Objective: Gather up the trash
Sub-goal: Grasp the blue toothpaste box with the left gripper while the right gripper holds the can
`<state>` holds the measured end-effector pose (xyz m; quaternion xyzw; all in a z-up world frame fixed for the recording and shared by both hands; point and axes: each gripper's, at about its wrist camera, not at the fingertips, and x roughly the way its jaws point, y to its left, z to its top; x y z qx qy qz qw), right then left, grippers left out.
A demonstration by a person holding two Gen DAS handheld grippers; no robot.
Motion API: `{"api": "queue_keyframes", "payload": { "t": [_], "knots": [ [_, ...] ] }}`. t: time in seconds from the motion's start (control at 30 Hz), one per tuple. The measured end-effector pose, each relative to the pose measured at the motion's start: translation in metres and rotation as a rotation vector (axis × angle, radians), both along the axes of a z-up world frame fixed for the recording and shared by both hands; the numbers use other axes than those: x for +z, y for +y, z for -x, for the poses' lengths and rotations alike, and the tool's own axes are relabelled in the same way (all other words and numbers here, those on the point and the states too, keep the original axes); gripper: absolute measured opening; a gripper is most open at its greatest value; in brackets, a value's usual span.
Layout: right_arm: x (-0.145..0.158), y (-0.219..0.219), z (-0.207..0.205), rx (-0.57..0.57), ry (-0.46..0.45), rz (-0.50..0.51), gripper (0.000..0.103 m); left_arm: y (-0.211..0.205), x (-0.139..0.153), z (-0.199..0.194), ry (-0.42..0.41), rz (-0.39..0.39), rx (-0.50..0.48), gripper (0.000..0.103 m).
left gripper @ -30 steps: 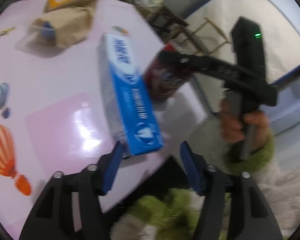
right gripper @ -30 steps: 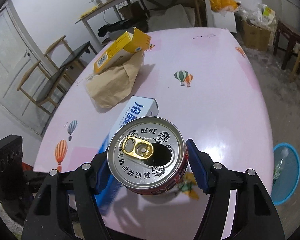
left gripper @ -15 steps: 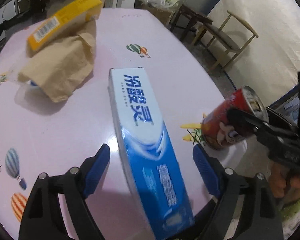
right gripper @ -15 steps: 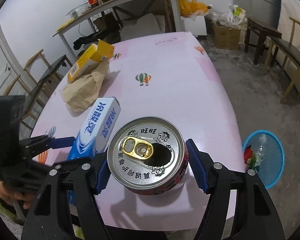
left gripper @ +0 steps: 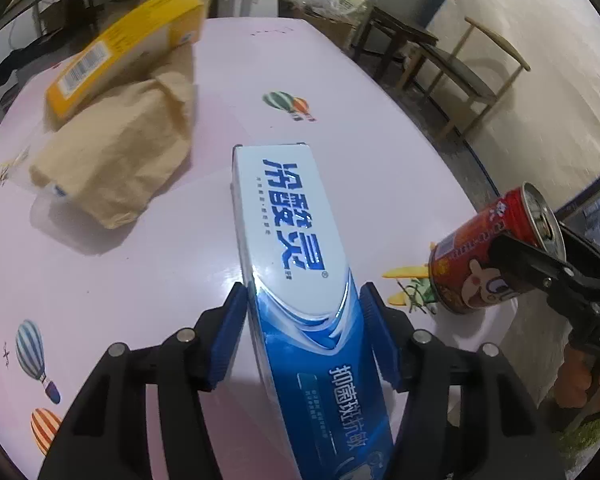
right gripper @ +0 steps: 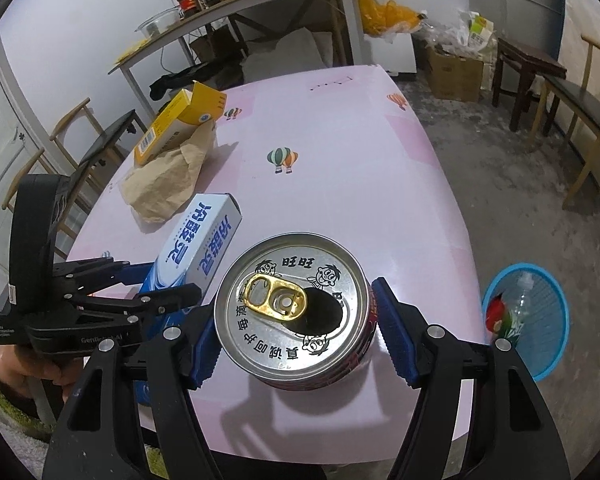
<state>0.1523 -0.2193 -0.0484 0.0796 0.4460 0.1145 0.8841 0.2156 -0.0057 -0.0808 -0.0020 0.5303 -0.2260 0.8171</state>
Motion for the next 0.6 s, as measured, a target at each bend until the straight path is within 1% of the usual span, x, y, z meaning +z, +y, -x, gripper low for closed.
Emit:
{"api": "queue_keyframes", "payload": {
  "t": [0.13,0.23,0.47,0.57,0.6],
  "knots": [
    [0.001,0.005,0.002,0.031,0.0,-0.009,0.065,0.018,0.003,0.01,-0.001,-0.005,0.049,0.056],
    [-0.001,0.012,0.003,0.053,-0.008,0.009,0.065,0.03,0.001,0.016,0.009,-0.016,0.071,0.056],
    [-0.003,0.014,0.0,0.057,-0.009,0.017,0.067,0.027,-0.001,0.019,0.001,-0.07,0.06,0.057],
    [-0.003,0.016,0.002,0.061,-0.013,0.034,0.072,0.023,-0.002,0.018,0.002,-0.078,0.055,0.058],
    [-0.004,0.017,0.003,0.061,-0.014,0.04,0.072,0.023,-0.002,0.018,0.003,-0.076,0.053,0.058]
  ]
}}
